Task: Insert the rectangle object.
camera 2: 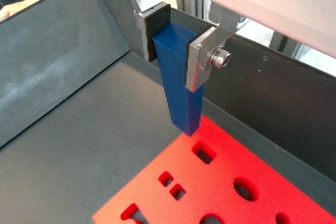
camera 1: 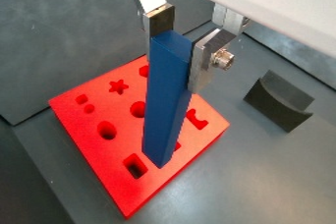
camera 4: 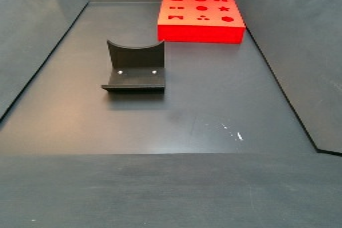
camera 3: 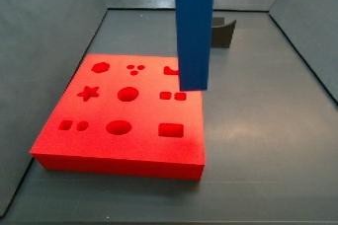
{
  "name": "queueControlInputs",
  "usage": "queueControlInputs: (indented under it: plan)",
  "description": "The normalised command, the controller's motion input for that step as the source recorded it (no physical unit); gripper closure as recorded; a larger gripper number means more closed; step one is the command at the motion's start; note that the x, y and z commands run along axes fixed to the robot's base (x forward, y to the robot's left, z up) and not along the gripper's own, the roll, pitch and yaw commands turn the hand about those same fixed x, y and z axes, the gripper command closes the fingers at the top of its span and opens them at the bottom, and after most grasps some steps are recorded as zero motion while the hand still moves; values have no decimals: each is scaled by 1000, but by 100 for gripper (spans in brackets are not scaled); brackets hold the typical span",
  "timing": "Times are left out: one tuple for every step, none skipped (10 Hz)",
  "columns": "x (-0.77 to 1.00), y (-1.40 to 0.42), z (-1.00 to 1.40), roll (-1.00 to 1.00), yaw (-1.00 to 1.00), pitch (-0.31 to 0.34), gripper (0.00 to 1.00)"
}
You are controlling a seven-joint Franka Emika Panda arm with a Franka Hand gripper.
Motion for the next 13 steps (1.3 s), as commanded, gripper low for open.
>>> queueControlInputs:
  plan:
    - [243,-100,-226,41,0,0,100]
    - [171,-14,-249,196,0,0,100]
    - [0,-14,-174,480,43,19,100]
    - [0,-100,-57,500,43,43,100]
    - [0,-180,-49,500,0,40,100]
    - [0,-289,-71,477,0,40,100]
    - [0,-271,-46,223,0,0,100]
    - [0,-106,-3,0,0,0,100]
    - [0,-106,-189,0,0,-23,100]
    - [0,-97,-349,139,0,-20,100]
    - [-29,-91,-346,199,0,-16,100]
    - [-40,-86,-320,193,0,-14,100]
    - [-46,-66,-314,183,0,-16,100]
